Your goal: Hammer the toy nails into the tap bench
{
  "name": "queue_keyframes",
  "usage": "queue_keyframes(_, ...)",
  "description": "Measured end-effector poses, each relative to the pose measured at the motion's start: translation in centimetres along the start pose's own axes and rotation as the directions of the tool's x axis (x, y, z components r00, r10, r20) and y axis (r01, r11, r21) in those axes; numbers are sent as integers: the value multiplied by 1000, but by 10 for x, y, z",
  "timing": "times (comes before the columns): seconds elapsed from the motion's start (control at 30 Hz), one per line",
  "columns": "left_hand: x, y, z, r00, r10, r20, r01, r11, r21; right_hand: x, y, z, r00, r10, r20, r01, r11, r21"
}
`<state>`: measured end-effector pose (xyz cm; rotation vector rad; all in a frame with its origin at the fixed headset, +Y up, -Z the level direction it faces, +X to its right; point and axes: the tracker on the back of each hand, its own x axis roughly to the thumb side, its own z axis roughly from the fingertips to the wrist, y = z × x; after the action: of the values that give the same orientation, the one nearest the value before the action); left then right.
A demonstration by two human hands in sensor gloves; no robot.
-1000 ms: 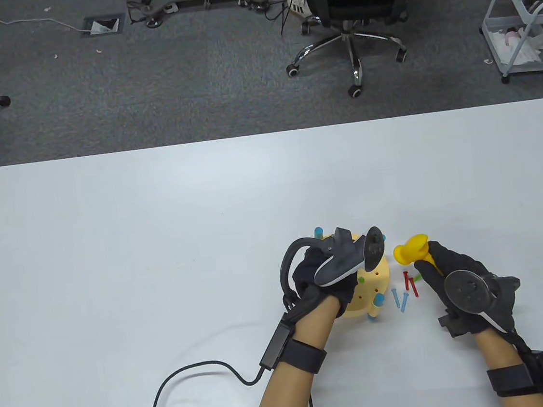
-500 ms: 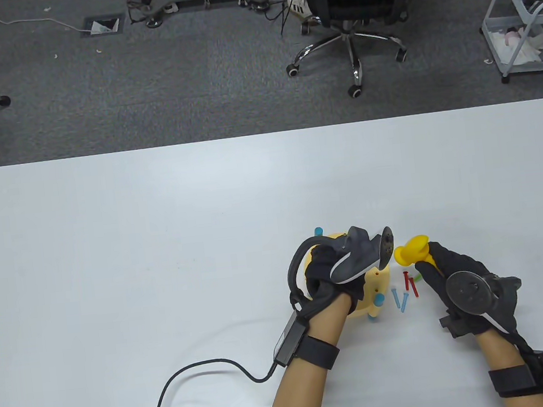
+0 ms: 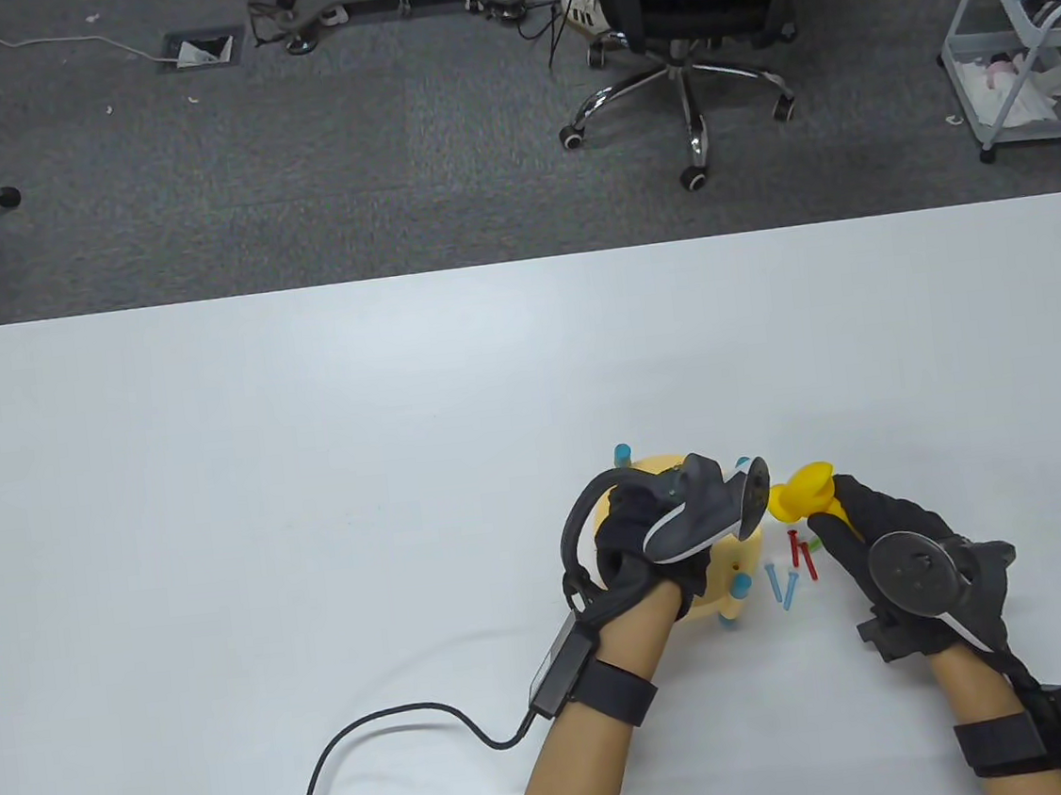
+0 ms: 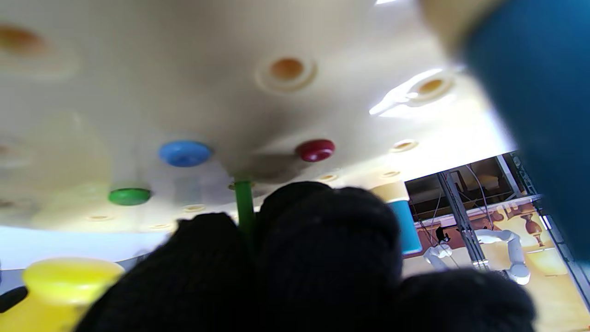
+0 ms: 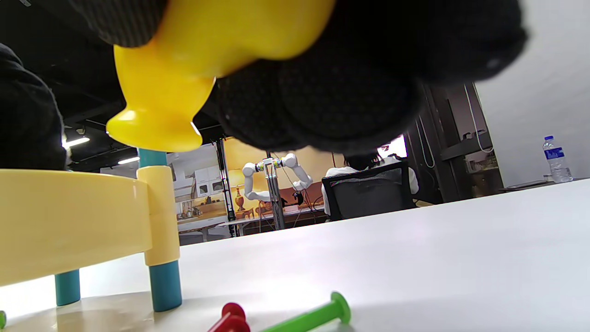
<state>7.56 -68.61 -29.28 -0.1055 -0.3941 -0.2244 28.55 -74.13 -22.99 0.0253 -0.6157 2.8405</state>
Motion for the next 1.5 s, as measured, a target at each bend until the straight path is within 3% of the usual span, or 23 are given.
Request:
queue_keyframes(0.07,-9,11,13,1000,-5,-10,6,994,113,1,-1,0,1000,-10,3,10,1000,-3)
queue_keyframes(0.17,-33,18,37,997,80,-1,-78,977,201,5,-6,2,999,-28,24,29,999,-16)
queue_keyframes(0.3,-62,-8,60,975,219,30,-221,967,126,30,-20,5,990,-37,133,44,998,-50)
queue_keyframes(0.4,-75,-35,68,970,239,33,-241,965,107,61,-23,3,972,40,232,-38,999,-15)
queue_keyframes(0.57,-81,-66,69,918,385,94,-396,899,188,106,-17,-12,924,189,333,-189,981,-32)
queue_keyframes(0.67,-82,-68,70,914,393,100,-405,890,210,117,-13,-19,926,219,307,-203,976,-82)
queue_keyframes(0.73,-81,-68,70,916,391,95,-402,890,213,123,1,-24,891,262,371,-299,953,44)
queue_keyframes(0.77,-81,-68,70,918,385,97,-397,892,216,124,0,-23,871,370,324,-404,914,43)
queue_keyframes(0.8,-81,-69,70,916,389,96,-401,891,211,126,-1,-24,886,303,351,-312,950,-32)
queue_keyframes(0.9,-81,-68,70,913,397,95,-408,890,205,123,-4,-23,931,231,284,-208,972,-107)
queue_keyframes(0.97,-81,-68,70,912,398,95,-409,889,204,125,8,-24,893,296,339,-338,939,70)
queue_keyframes(1.0,-81,-68,70,913,397,95,-408,890,202,124,2,-20,888,349,299,-376,926,38)
queue_keyframes(1.07,-81,-68,70,913,396,96,-407,890,203,122,0,-19,914,287,287,-278,958,-72)
queue_keyframes(1.13,-82,-68,70,912,399,97,-411,889,204,123,6,-21,912,254,321,-285,957,52)
queue_keyframes(1.17,-82,-68,70,911,402,97,-413,888,203,120,3,-20,908,337,250,-367,926,84)
queue_keyframes(1.23,-82,-68,70,910,402,97,-414,887,205,119,1,-23,925,258,279,-287,955,69)
queue_keyframes(1.37,-83,-70,71,904,416,101,-428,878,215,105,-7,-24,974,136,179,-138,990,-1)
queue_keyframes(1.5,-86,-75,71,884,453,113,-467,854,229,89,-3,-22,991,64,118,-65,998,7)
